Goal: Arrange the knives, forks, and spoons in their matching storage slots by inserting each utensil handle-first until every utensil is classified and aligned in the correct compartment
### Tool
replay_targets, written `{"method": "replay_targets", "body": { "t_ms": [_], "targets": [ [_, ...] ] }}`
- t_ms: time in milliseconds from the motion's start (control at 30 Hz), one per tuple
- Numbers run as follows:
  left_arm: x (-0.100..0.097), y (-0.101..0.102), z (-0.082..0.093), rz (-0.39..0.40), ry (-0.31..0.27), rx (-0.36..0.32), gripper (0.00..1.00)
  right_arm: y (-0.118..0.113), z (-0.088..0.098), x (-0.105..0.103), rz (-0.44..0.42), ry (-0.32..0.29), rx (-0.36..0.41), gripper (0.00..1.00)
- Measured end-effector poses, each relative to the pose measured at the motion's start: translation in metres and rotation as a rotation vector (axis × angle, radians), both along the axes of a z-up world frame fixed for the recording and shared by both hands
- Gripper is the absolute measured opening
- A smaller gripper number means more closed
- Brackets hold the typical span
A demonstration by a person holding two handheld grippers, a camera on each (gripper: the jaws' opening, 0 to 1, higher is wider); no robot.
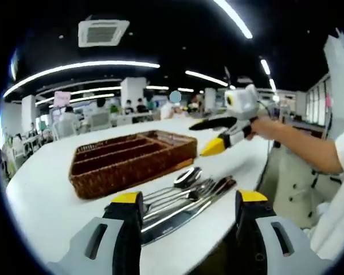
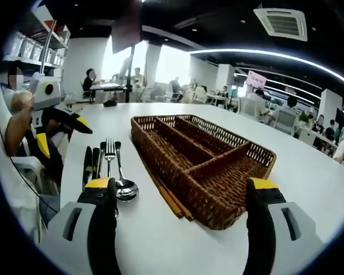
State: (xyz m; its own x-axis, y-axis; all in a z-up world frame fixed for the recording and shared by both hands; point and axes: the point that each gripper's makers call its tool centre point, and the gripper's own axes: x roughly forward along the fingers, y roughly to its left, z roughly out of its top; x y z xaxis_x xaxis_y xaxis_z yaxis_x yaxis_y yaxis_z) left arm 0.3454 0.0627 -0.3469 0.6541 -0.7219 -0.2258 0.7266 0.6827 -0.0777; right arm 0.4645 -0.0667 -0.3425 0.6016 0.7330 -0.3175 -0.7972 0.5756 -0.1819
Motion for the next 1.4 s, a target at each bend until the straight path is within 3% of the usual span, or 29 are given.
{"method": "replay_targets", "body": {
  "t_ms": [67, 100, 167, 400, 633, 867, 933, 1000, 1167, 1400],
  "targets": [
    [0.005, 0.004, -0.003, 0.014, -0.006, 0.037, 0.64, -0.001, -0.001, -0.004, -0.004, -0.001, 0.011, 0.97],
    [0.009, 0.008, -0.006, 0.019, -0.034, 0.088, 0.64, -0.001, -0.002, -0.007, -0.005, 0.0, 0.013, 0.97],
    [0.01, 0.009, -0.007, 0.017, -0.043, 0.105, 0.62, -0.001, -0.003, -0.009, 0.0, -0.003, 0.01, 0.97],
    [0.015, 0.004, -0.01, -0.021, -0.014, 0.066, 0.61, -0.004, -0.013, -0.017, -0.016, -0.002, -0.031, 0.98],
    [0.019, 0.01, -0.015, -0.021, -0.005, 0.082, 0.6, -0.001, -0.011, -0.032, -0.041, 0.005, -0.009, 0.97],
    [0.03, 0.013, -0.015, -0.032, 0.005, 0.082, 0.59, -0.002, -0.008, -0.043, -0.065, 0.014, 0.068, 0.96],
    [0.032, 0.013, -0.014, -0.037, 0.002, 0.084, 0.57, -0.003, -0.013, -0.045, -0.068, 0.017, 0.059, 0.96],
    [0.035, 0.012, -0.009, -0.035, -0.039, 0.079, 0.52, -0.007, -0.017, -0.045, -0.067, 0.011, 0.031, 0.96],
    [0.038, 0.01, -0.013, -0.05, -0.008, 0.055, 0.49, -0.014, -0.024, -0.047, -0.079, 0.027, 0.026, 0.96],
    [0.049, 0.009, -0.016, -0.09, 0.0, 0.125, 0.47, -0.015, -0.021, -0.056, -0.077, 0.003, 0.027, 0.96]
  ]
}}
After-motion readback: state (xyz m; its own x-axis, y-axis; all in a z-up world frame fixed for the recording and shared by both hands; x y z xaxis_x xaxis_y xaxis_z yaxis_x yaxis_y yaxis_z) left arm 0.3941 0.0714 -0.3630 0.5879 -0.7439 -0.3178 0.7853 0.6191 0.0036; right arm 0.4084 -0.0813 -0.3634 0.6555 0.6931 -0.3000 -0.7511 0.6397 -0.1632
